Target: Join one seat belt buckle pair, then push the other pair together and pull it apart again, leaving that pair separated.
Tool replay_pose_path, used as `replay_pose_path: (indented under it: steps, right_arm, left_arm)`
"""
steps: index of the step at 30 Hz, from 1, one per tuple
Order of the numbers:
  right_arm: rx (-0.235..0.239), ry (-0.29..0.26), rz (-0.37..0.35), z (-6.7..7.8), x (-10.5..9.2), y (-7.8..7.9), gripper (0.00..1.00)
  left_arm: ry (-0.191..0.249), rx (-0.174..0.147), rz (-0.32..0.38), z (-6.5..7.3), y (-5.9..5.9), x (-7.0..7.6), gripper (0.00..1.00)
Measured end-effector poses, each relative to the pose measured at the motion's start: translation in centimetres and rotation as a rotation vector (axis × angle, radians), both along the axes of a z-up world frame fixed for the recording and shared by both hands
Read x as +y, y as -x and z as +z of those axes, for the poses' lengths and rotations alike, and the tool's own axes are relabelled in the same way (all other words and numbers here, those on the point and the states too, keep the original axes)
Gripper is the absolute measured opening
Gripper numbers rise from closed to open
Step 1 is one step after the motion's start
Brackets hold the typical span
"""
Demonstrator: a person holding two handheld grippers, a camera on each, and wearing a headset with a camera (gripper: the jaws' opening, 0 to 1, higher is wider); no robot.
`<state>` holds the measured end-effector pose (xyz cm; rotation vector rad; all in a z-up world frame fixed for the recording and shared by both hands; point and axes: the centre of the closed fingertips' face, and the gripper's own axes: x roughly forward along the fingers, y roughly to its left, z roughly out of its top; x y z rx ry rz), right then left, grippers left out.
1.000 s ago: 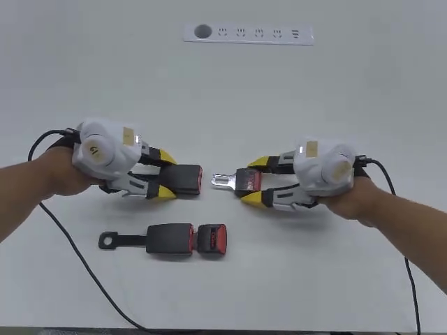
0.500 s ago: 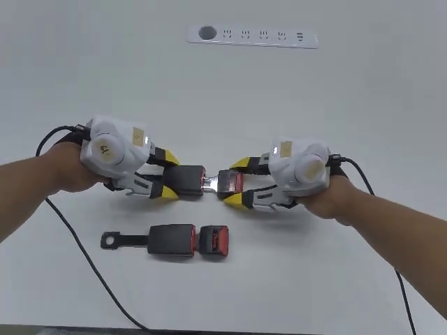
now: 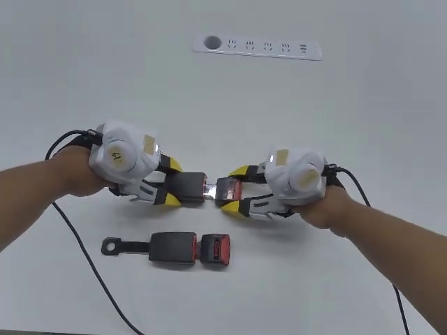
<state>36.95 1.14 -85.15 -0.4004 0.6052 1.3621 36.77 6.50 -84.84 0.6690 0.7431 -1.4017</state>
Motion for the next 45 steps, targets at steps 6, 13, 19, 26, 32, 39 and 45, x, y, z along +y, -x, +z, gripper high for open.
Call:
replay_pose_path:
  steps: [6, 13, 19, 26, 32, 39, 45]
  right_arm:
    - [0.01, 0.028, 0.008, -0.01, 0.6, -0.03, 0.35]
    - [0.01, 0.071, 0.027, -0.11, 0.69, 0.02, 0.35]
    - [0.006, 0.088, 0.021, -0.17, 0.71, 0.01, 0.35]
    - [0.008, 0.091, 0.024, -0.2, 0.74, -0.04, 0.35]
    - [0.005, 0.098, 0.024, -0.23, 0.71, -0.05, 0.35]
    - [0.004, 0.103, 0.031, -0.24, 0.73, -0.02, 0.36]
    - [0.003, 0.105, 0.03, -0.23, 0.7, -0.04, 0.36]
  left_arm:
    - [-0.014, -0.005, -0.015, -0.08, 0.01, 0.02, 0.33]
    - [-0.02, -0.005, -0.03, -0.16, 0.07, 0.01, 0.33]
    - [-0.017, -0.004, -0.036, -0.14, 0.11, 0.01, 0.33]
    - [-0.009, -0.002, -0.035, -0.09, 0.12, -0.02, 0.33]
    - [-0.015, 0.0, -0.048, -0.08, 0.13, -0.06, 0.34]
    - [-0.007, 0.003, -0.047, -0.07, 0.11, -0.02, 0.34]
    - [-0.01, 0.003, -0.056, -0.03, 0.12, -0.03, 0.34]
